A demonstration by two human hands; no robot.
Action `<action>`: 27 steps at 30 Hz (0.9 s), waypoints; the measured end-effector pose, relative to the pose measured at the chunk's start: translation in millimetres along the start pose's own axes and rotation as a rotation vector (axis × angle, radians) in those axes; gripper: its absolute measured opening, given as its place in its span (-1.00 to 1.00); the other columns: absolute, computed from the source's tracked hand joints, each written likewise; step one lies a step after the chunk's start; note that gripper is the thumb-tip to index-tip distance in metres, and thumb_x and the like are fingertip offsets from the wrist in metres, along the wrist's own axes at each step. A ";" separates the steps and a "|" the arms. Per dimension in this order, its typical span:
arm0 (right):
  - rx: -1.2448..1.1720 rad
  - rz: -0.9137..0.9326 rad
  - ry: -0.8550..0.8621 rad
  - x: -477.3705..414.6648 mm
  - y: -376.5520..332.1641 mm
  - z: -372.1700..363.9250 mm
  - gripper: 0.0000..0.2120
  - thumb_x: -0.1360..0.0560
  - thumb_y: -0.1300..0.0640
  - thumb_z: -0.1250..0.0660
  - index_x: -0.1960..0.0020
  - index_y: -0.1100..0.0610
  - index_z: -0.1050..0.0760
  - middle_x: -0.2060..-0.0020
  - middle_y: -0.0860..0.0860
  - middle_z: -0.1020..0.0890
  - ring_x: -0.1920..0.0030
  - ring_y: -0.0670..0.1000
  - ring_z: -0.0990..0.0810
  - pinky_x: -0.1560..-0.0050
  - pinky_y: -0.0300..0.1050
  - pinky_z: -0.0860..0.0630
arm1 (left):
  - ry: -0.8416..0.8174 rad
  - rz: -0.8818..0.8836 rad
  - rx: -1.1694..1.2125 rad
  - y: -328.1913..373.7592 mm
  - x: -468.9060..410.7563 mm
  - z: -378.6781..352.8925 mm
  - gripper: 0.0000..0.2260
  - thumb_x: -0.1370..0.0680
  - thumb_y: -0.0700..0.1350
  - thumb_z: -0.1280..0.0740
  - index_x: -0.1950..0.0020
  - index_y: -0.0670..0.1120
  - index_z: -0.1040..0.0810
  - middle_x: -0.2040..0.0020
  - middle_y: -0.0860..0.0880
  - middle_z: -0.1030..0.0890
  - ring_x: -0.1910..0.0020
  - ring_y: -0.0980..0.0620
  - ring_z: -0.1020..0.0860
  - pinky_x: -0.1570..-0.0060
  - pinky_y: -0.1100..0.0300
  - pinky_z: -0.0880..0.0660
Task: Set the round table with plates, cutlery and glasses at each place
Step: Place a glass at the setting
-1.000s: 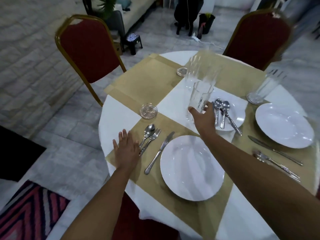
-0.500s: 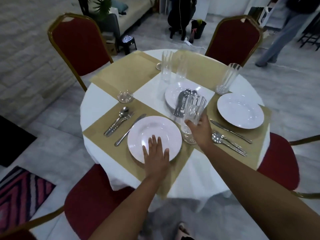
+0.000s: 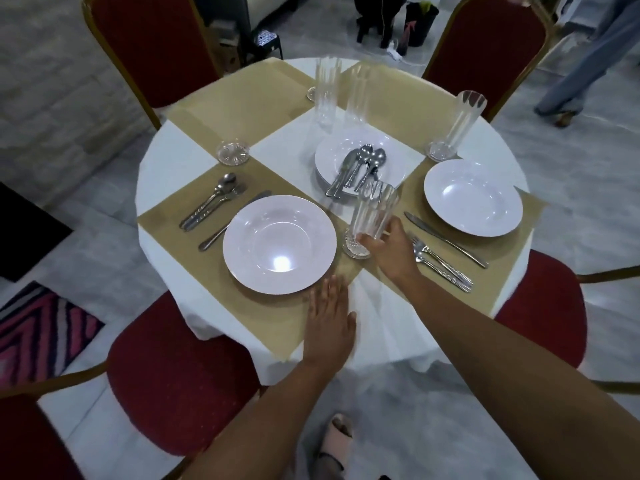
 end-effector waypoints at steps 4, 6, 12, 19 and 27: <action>0.011 0.006 -0.035 -1.6 3.1 -0.9 -0.47 -0.42 0.05 -0.50 -0.32 0.07 -0.39 -0.05 -0.11 -0.55 -0.03 -0.08 -0.54 0.11 -0.27 -0.40 | -0.030 0.049 -0.002 -10.2 3.2 -7.3 -0.49 -0.53 0.01 -0.09 -0.41 -0.19 -0.42 -0.44 -0.18 -0.39 -0.43 -0.13 -0.37 -0.44 -0.04 0.02; 0.018 0.003 -0.038 -3.3 3.5 -1.4 -0.47 -0.42 0.03 -0.50 -0.32 0.06 -0.39 -0.05 -0.12 -0.55 -0.05 -0.06 -0.55 0.00 -0.19 -0.42 | -0.027 0.060 0.004 -11.9 3.9 -8.0 -0.48 -0.53 0.03 -0.09 -0.41 -0.18 -0.42 -0.44 -0.17 -0.40 -0.43 -0.12 -0.38 -0.42 -0.06 -0.05; 0.027 -0.004 -0.039 -8.5 5.6 -2.1 -0.44 -0.42 0.01 -0.50 -0.34 0.08 -0.39 -0.05 -0.12 -0.53 -0.08 -0.04 -0.55 -0.04 -0.16 -0.41 | -0.022 0.063 0.014 -10.0 4.3 -10.4 -0.48 -0.54 0.03 -0.08 -0.42 -0.20 -0.40 -0.43 -0.19 -0.41 -0.42 -0.14 -0.38 -0.43 -0.04 0.02; 0.027 -0.003 -0.042 -7.1 7.6 -1.2 -0.43 -0.43 0.02 -0.50 -0.36 0.08 -0.37 -0.14 -0.08 -0.55 -0.12 -0.05 -0.53 -0.07 -0.16 -0.41 | -0.029 0.057 -0.026 -11.0 4.4 -14.5 -0.48 -0.55 0.03 -0.07 -0.44 -0.19 -0.38 -0.45 -0.18 -0.38 -0.46 -0.12 -0.33 -0.44 -0.04 0.05; 0.153 -0.041 -0.078 -5.0 13.4 0.0 -0.41 -0.46 -0.01 -0.47 -0.41 0.10 -0.35 -0.31 0.01 -0.55 -0.27 0.07 -0.54 -0.19 -0.09 -0.43 | -0.140 0.030 -0.056 -9.9 3.6 -17.3 -0.48 -0.55 0.05 -0.05 -0.40 -0.19 -0.44 -0.41 -0.18 -0.43 -0.42 -0.14 -0.39 -0.44 -0.03 0.08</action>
Point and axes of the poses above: each hand's wrist, its own x-axis away from the middle knuckle, its own z-axis out of the back of the hand, y = z × x, the point moved 6 cm from there along -x, towards the middle knuckle
